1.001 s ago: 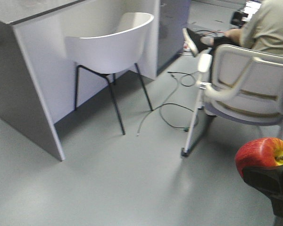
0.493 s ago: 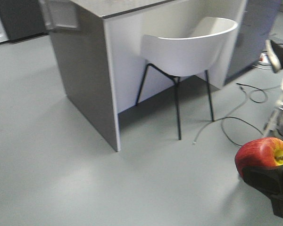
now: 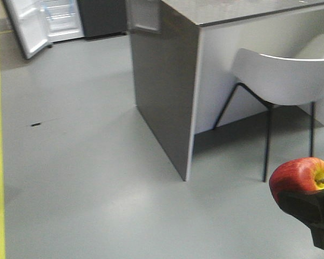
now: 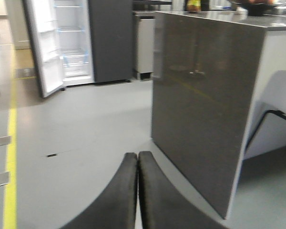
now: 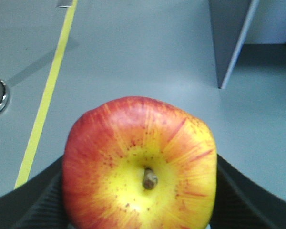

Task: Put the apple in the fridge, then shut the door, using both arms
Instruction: 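Drive the base away from the counter holding the apple in the right gripper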

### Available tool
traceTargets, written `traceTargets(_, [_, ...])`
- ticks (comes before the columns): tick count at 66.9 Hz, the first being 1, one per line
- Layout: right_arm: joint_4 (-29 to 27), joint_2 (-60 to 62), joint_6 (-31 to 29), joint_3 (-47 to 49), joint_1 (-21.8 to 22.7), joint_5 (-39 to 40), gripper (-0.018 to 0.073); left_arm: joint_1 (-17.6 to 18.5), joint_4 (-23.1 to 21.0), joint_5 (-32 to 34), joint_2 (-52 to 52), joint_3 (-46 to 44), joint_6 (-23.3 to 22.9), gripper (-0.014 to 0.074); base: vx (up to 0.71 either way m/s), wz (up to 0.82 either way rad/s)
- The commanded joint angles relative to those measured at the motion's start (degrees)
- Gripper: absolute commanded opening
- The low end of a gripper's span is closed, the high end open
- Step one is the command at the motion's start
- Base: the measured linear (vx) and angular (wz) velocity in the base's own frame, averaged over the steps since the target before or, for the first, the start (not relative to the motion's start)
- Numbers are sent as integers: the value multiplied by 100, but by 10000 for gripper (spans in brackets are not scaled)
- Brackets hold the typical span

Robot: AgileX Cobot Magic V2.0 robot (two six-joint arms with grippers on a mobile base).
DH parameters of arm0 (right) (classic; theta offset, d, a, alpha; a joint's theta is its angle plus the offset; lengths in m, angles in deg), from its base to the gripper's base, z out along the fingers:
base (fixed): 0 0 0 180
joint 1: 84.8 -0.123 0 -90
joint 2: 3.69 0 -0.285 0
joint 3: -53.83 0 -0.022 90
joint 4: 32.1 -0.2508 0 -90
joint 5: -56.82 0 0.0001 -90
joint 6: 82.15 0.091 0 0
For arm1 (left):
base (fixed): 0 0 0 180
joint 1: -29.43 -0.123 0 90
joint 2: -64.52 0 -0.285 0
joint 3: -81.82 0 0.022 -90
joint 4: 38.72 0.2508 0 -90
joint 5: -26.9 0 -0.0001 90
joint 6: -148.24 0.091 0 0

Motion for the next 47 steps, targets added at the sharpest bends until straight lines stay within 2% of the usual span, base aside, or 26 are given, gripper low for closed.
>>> traceTargets(1, [-81,20,-17,143,-4,378,175,14,-46,411,-2,104,-41,-6,14,54])
traceTargets(47, [-81,20,-21,143,-4,345,175,14,-46,411,-2,104,-41,-6,17,57])
